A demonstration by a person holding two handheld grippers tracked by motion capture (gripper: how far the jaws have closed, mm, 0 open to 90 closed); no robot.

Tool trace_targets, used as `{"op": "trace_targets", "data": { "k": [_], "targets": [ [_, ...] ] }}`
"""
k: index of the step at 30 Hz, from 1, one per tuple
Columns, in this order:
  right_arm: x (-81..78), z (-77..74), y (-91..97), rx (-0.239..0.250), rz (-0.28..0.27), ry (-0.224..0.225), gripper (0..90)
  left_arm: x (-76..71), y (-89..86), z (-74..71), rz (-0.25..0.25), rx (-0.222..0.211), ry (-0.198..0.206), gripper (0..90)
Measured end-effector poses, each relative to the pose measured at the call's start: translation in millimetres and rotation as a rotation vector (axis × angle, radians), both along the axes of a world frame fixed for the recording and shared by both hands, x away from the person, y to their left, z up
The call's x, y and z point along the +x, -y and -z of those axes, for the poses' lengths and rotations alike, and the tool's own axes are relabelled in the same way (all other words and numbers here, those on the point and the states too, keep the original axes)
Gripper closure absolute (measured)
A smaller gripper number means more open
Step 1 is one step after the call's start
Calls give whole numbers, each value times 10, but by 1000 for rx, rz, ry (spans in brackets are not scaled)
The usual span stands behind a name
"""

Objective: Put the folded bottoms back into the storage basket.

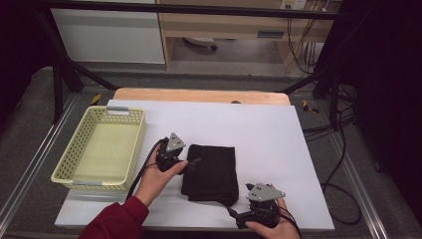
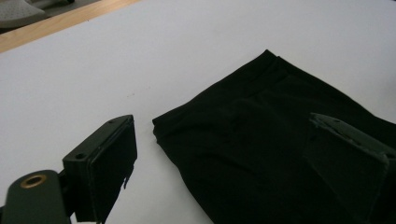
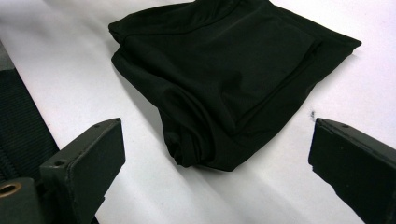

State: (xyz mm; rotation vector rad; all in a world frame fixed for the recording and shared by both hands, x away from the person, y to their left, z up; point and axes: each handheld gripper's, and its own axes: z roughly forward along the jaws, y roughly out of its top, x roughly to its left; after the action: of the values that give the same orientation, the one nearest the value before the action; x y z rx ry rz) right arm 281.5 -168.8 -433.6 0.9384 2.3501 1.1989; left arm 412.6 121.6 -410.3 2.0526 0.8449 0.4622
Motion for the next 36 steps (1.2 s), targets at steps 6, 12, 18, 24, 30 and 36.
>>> {"op": "trace_targets", "data": {
  "k": [6,12,18,24,30,36],
  "targets": [
    [-1,1,-4,-3,-2,1,39,110,34,82,-26,-34,-33,95],
    [-1,1,-1,-2,-1,0,39,184,67,167,-51,-46,-49,96],
    [-1,5,-5,-5,-2,-2,39,222,101,227,-40,-26,-40,95],
    [-2,9,-10,-9,-4,-2,39,256,134,283,-44,1,-47,99],
    [-3,13,-14,-12,-6,-3,43,285,150,336,-51,15,-53,98],
    [-3,11,-9,-12,-4,-3,42,304,167,368,-57,16,-62,102]
  ]
}}
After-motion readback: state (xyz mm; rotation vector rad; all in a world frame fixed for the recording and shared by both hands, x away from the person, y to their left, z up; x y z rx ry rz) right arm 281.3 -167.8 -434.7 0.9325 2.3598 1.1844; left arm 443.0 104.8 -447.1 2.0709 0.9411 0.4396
